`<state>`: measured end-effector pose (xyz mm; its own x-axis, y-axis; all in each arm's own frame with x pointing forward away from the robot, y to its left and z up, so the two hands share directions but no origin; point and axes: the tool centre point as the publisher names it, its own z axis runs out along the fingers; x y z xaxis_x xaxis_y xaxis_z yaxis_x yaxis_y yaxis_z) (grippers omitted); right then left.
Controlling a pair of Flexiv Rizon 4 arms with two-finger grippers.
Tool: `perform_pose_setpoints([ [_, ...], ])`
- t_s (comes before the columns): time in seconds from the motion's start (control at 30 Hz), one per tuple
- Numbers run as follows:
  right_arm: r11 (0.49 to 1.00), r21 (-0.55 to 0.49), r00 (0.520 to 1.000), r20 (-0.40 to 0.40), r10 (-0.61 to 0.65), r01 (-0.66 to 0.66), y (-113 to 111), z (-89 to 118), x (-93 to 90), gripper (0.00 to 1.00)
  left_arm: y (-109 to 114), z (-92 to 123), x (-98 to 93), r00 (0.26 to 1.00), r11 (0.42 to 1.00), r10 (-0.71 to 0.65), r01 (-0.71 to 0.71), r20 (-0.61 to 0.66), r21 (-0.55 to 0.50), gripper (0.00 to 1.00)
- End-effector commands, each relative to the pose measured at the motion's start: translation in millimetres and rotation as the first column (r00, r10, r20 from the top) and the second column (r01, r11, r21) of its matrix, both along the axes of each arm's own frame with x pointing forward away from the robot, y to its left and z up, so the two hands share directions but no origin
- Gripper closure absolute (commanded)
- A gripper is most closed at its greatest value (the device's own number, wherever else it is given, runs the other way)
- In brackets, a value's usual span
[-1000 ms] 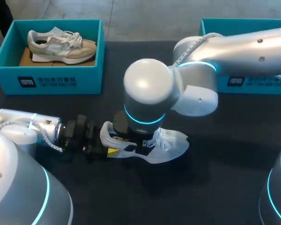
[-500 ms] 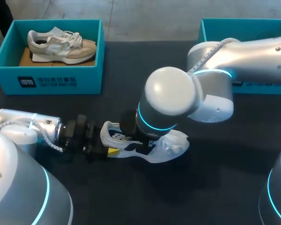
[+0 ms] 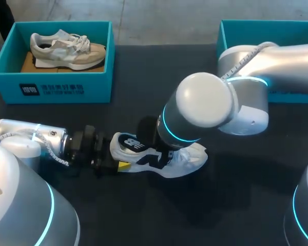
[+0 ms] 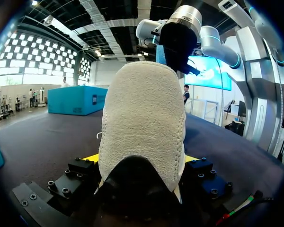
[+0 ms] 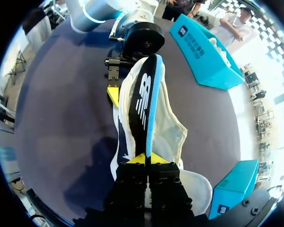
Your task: Take the shoe out of the shoebox, open the shoe tongue, remove and reinsert the insole, then place the shoe into the shoebox
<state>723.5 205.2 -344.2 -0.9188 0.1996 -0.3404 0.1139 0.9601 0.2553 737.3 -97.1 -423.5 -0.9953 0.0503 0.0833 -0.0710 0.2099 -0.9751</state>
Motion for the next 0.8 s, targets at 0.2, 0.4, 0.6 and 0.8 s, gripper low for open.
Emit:
perform_pose_setpoints([
  [0.2,1.000,-0.005,1.000,-0.014,0.015,-0.015,4,7,-0.9,0.55,-2,-5,0.2,1.000,1.000,0.004,-0.004,0.000,0.000,1.00],
  [0.4,1.000,-0.016,1.000,0.007,0.024,-0.024,11,20,-3.8,0.05,-2,-5,0.2,1.000,1.000,0.004,-0.004,0.000,0.000,1.00],
  [0.6,0.999,-0.041,0.999,0.031,0.035,-0.034,19,39,-7.3,0.12,-2,-5,0.2,1.000,1.000,0.004,-0.004,0.000,0.000,1.00],
  [0.8,0.997,-0.064,0.997,0.060,0.044,-0.040,26,62,-13.7,0.22,-2,-5,0.2,1.000,1.000,0.004,-0.004,0.000,0.000,1.00],
])
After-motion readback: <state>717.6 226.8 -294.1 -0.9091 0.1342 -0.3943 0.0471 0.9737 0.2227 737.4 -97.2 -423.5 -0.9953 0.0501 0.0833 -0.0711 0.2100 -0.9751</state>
